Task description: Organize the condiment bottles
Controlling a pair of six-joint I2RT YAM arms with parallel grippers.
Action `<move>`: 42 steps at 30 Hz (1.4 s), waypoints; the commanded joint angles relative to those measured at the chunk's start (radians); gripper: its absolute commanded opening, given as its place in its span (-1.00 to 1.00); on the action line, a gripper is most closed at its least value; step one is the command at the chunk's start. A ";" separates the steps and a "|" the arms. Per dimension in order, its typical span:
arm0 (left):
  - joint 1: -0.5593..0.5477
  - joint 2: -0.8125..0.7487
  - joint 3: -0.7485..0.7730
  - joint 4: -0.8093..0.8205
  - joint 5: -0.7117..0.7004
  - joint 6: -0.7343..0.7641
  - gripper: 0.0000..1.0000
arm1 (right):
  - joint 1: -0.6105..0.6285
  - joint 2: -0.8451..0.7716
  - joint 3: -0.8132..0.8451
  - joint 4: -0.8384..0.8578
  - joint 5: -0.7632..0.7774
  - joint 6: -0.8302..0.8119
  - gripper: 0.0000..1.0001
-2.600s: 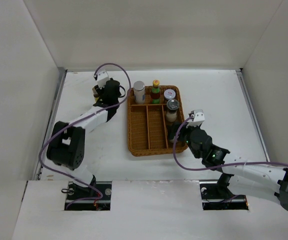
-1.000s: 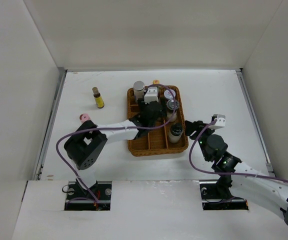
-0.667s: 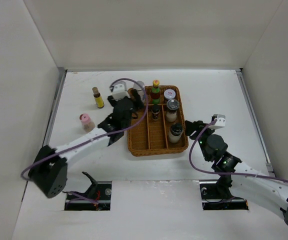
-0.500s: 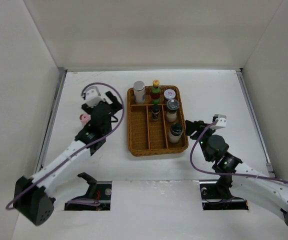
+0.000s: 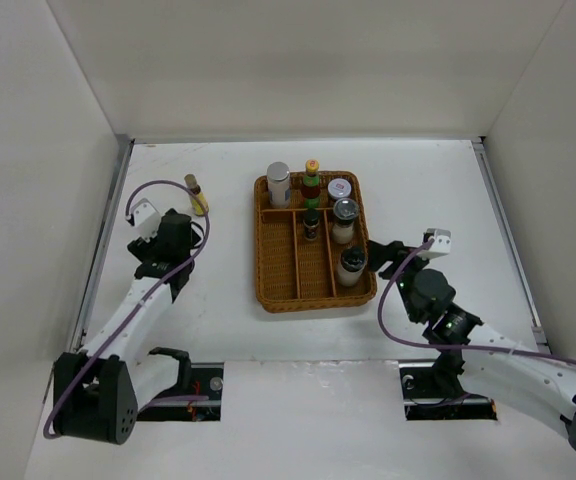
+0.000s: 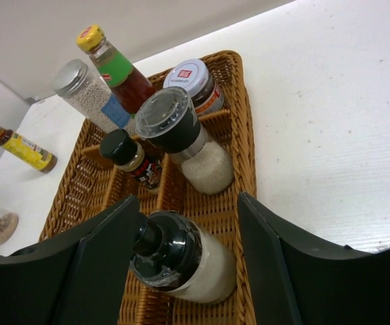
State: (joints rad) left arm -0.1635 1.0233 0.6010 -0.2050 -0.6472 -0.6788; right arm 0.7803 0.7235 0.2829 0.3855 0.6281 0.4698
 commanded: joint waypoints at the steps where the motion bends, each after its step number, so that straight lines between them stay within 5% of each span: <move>1: 0.009 0.049 0.003 0.110 -0.009 -0.016 0.53 | 0.009 0.001 0.002 0.073 -0.011 0.007 0.33; 15: 0.035 0.193 0.002 0.279 -0.031 -0.004 0.09 | 0.021 0.040 0.015 0.075 -0.013 0.001 0.34; 21: 0.008 0.143 -0.006 0.270 -0.037 -0.001 -0.49 | 0.021 0.062 0.019 0.079 -0.013 -0.002 0.34; 28: -0.308 -0.035 0.120 0.135 -0.040 0.040 -0.54 | 0.021 0.048 0.016 0.079 0.001 -0.008 0.33; 34: -0.621 0.016 0.195 0.186 0.016 0.085 -0.52 | 0.015 -0.016 -0.004 0.069 0.070 -0.010 0.35; 42: -0.742 0.228 0.224 0.407 0.141 0.094 -0.52 | -0.023 -0.027 -0.016 0.055 0.094 -0.007 0.36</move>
State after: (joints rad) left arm -0.8932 1.2259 0.7910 0.0635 -0.5583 -0.6044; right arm 0.7639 0.6758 0.2756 0.4057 0.6945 0.4675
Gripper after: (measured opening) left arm 0.484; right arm 0.679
